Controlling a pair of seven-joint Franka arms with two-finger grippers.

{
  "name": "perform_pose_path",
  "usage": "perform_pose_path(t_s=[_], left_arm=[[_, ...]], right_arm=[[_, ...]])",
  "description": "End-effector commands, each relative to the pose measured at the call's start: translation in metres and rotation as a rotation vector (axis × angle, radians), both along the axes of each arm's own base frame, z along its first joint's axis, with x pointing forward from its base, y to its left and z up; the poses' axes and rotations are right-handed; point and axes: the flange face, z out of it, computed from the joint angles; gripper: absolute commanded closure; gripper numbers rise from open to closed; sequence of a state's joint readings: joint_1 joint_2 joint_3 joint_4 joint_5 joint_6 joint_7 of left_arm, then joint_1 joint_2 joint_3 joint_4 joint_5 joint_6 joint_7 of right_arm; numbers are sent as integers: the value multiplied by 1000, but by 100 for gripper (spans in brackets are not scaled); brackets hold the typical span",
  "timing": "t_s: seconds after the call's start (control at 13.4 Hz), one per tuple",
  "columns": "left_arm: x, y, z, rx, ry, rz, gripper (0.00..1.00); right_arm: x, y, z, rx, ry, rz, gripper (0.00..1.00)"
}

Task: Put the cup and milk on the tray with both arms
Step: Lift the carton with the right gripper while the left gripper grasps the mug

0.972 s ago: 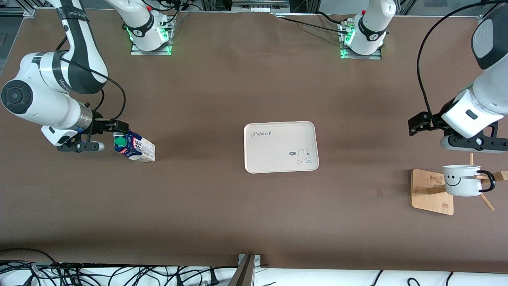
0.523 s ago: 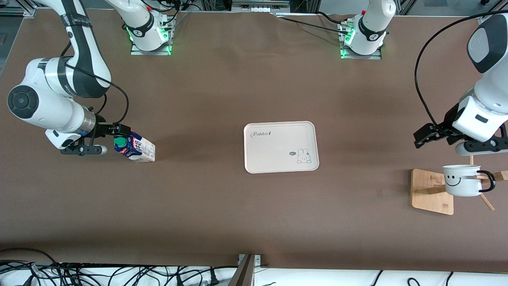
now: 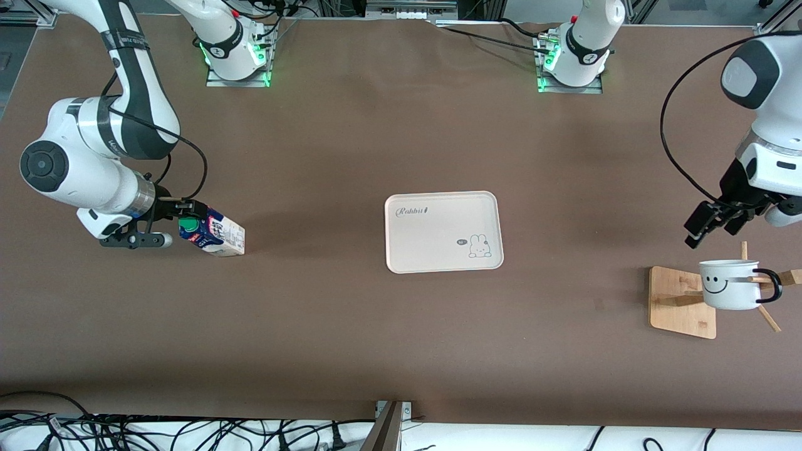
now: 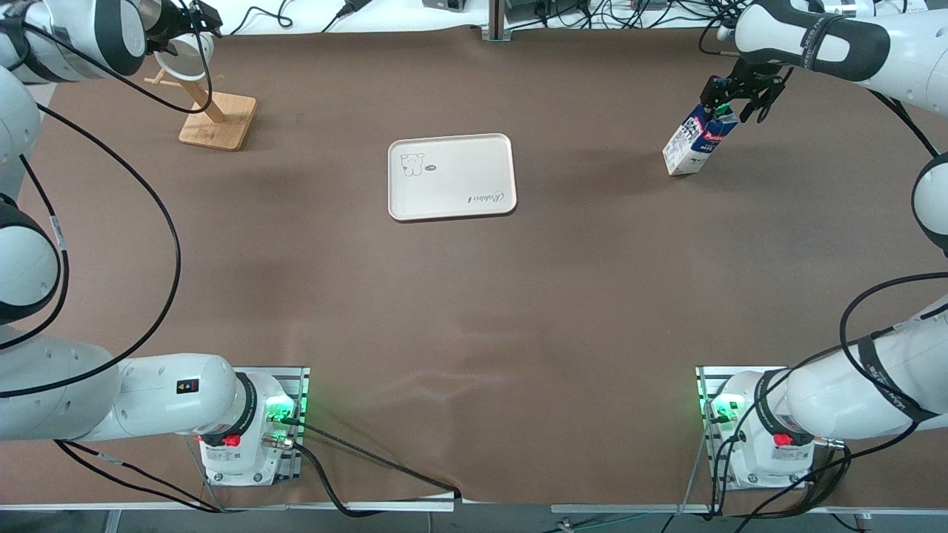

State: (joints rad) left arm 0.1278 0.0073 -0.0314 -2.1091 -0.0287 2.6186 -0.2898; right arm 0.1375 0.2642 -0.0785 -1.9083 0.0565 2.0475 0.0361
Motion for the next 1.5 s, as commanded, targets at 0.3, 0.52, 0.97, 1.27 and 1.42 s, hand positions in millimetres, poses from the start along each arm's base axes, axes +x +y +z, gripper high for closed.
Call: perform_pose_path(t_s=[0.3,0.52,0.97,1.27,1.42], left_arm=[[22,34,-37,-129,-82,147,0],[33,39,-48,-213,-83,210,3],[42,43,-47,-215,-91,213,67],[41,46,-48,-213,-89,217,89],[41,45,-48,-211,-88,212,96]], right_arm=[[2,5,-5,19,-6,-20,34],[4,5,-3,20,-9,-17,50],[19,53,47,30,15,27,51],[21,180,73,96,36,36,51],[7,266,71,81,24,45,51]])
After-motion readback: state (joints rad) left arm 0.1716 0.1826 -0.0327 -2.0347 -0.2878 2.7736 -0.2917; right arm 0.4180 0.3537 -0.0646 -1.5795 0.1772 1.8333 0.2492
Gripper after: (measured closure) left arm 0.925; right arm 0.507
